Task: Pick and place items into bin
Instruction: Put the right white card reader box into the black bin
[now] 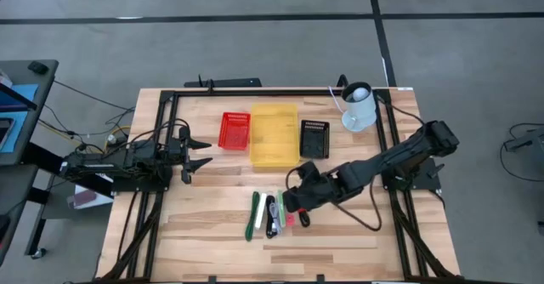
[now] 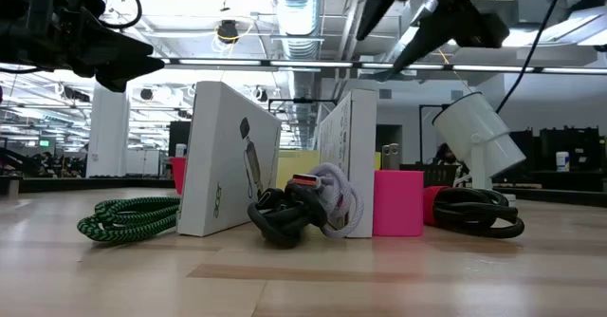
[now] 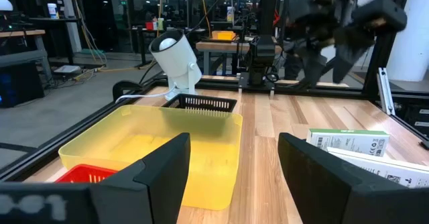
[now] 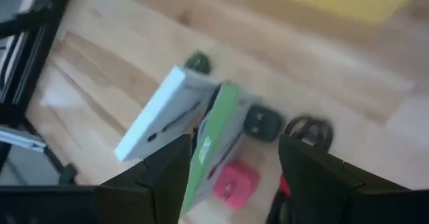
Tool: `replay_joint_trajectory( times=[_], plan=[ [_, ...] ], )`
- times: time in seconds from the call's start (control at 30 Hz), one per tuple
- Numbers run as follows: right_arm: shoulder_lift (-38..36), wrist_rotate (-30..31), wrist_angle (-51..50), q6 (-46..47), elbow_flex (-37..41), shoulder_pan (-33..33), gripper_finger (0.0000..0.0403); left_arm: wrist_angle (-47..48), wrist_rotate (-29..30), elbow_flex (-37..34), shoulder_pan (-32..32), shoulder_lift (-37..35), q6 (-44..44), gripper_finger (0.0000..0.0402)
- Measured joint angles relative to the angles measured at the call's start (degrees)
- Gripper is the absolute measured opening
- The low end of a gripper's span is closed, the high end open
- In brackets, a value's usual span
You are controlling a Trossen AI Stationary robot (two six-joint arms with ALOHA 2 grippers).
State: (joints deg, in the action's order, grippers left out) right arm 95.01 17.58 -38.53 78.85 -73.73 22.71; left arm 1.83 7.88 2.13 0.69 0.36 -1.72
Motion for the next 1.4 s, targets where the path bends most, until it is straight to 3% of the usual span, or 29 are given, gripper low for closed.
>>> replay_joint_trajectory(
  times=[0.27,0.8,1.13,1.4],
  plan=[
    [2.8,-8.7,-0.2,4.6,-3.9,-2.3,0.0218,0.0,0.0,0.0,0.0,0.0,0.0,0.022],
    [2.9,-11.5,-0.7,8.1,-7.3,-2.7,0.0196,0.0,0.0,0.0,0.0,0.0,0.0,0.022],
    [6.4,-12.1,6.8,8.2,-7.7,-2.1,0.0196,0.0,0.0,0.0,0.0,0.0,0.0,0.022],
    [7.1,-15.9,3.3,8.5,-7.3,-2.2,0.0196,0.0,0.0,0.0,0.0,0.0,0.0,0.022]
  ],
)
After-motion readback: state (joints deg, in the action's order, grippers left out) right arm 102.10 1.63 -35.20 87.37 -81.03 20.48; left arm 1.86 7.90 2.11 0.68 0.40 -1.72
